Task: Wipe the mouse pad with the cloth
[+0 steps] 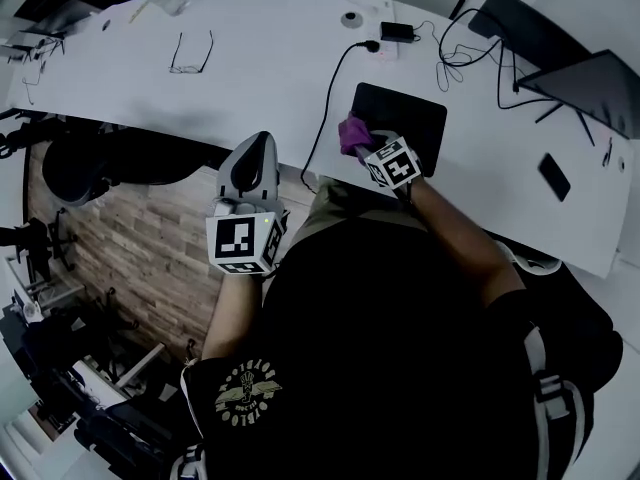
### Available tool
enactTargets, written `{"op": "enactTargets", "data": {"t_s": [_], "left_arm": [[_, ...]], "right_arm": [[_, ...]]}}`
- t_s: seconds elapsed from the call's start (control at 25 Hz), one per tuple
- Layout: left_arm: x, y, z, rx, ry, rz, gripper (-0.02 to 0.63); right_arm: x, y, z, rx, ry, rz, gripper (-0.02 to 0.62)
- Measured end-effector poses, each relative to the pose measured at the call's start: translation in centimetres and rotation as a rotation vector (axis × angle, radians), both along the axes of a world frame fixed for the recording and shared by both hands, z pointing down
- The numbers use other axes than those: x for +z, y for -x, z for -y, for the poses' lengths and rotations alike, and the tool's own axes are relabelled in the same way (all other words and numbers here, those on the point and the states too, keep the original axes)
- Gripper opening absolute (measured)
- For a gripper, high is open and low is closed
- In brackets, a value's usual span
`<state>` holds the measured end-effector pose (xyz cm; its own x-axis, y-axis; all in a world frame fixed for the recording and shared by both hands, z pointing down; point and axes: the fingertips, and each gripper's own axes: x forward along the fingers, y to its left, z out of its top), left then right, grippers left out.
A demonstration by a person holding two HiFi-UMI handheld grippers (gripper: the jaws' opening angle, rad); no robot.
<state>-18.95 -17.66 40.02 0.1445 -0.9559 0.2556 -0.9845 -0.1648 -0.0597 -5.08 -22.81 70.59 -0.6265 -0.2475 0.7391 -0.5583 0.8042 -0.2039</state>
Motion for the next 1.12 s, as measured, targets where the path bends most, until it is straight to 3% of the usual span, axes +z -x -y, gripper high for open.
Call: {"op": "enactTargets", "data": {"t_s": [0.16,0.44,1.12], "left_arm": [[0.3,-0.6,-0.3,0.01,0.002,0.003,0.002],[0.5,-2.6,0.0,0.042,-0.005,-0.013,0.002],[0.2,-8.0,1.5,0.144,-0.009,-0.026,0.002]], "right_arm": [[3.1,-1.3,-0.3,0.036,0.044,-0.06,0.092],[3.7,-5.1,-0.2,0.087,0.029,-0.113,0.092],[3.8,-14.9,-0.9,0.256,0.051,-0.143,0.094]]}}
